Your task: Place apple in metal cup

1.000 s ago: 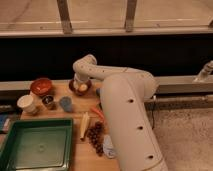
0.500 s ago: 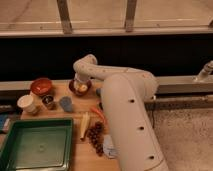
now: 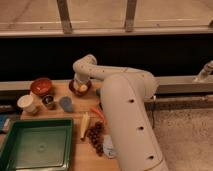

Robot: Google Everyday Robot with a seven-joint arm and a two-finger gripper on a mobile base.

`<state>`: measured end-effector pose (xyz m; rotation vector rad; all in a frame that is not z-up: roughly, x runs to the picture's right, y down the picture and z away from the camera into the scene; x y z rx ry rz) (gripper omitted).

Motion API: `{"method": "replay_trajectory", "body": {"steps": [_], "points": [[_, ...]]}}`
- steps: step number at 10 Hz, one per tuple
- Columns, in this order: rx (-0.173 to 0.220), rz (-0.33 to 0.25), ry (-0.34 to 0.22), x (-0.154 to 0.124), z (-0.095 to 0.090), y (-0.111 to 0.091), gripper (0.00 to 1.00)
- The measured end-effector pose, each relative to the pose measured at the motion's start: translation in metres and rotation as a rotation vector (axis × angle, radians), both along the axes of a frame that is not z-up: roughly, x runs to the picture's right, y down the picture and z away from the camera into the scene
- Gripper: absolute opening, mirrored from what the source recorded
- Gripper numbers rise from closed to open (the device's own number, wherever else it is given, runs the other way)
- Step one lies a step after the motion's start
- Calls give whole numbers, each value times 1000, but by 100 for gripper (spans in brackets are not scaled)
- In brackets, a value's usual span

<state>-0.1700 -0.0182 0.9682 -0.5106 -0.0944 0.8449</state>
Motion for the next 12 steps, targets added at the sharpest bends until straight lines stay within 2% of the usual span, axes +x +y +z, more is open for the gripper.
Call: {"method": "replay_trajectory", "body": {"steps": [3, 6, 8, 9, 12], "points": [[-7, -1, 4, 2, 1, 3, 56], [-51, -6, -12, -6, 6, 26, 56], [-67, -14, -23, -10, 6, 32, 55], [-68, -15, -26, -11, 6, 32, 49], [-61, -15, -25, -10, 3, 27, 19]]}}
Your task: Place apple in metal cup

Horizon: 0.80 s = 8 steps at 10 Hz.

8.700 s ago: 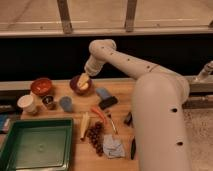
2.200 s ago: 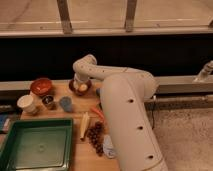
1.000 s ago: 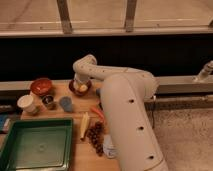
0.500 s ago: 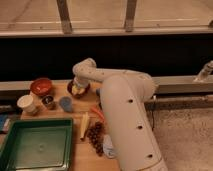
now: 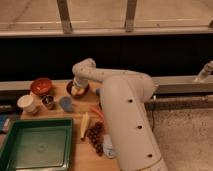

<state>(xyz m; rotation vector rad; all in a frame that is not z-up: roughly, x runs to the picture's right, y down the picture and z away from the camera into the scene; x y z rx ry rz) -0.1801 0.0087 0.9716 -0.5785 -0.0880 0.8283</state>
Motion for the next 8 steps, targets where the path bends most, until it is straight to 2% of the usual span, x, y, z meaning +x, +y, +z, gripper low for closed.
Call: {"method": "replay_trajectory", "body": {"steps": [2, 4, 8], "points": [[17, 4, 3, 2, -2, -9, 1], [34, 13, 5, 4, -4, -18, 0], [99, 45, 10, 14, -16, -51, 0]]}}
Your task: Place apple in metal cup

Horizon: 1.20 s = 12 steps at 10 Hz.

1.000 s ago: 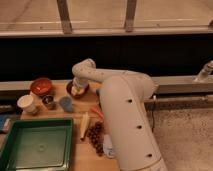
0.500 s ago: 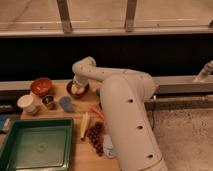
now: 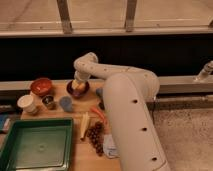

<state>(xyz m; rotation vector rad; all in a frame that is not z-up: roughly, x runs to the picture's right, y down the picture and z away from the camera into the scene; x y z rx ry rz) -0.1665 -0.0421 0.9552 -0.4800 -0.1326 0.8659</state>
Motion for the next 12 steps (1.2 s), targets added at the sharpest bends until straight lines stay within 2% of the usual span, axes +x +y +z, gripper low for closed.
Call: {"method": "replay_trajectory", "body": {"steps": [3, 6, 8, 12], "points": [[38, 30, 10, 14, -12, -23, 0], [73, 69, -7, 31, -39, -40, 0], [105, 79, -52, 32, -68, -49, 0], [143, 87, -171, 18, -107, -53, 0]]}}
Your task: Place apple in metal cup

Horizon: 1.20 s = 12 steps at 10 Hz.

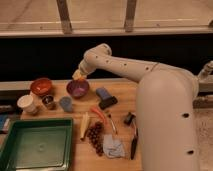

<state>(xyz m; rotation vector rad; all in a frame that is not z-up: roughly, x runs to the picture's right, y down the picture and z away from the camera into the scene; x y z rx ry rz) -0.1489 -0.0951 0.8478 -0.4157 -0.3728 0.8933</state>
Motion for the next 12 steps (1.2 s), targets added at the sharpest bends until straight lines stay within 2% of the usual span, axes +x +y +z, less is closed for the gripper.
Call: {"method": "replay_trajectory", "body": {"steps": [3, 7, 8, 9, 12], "points": [[7, -48, -88, -31, -16, 5, 0], [-7, -120, -232, -98, -37, 18, 0], [-12, -137, -249, -113, -42, 22, 0], [-14, -140, -254, -117, -43, 24, 0], [-14, -140, -251, -115, -42, 24, 0]]}}
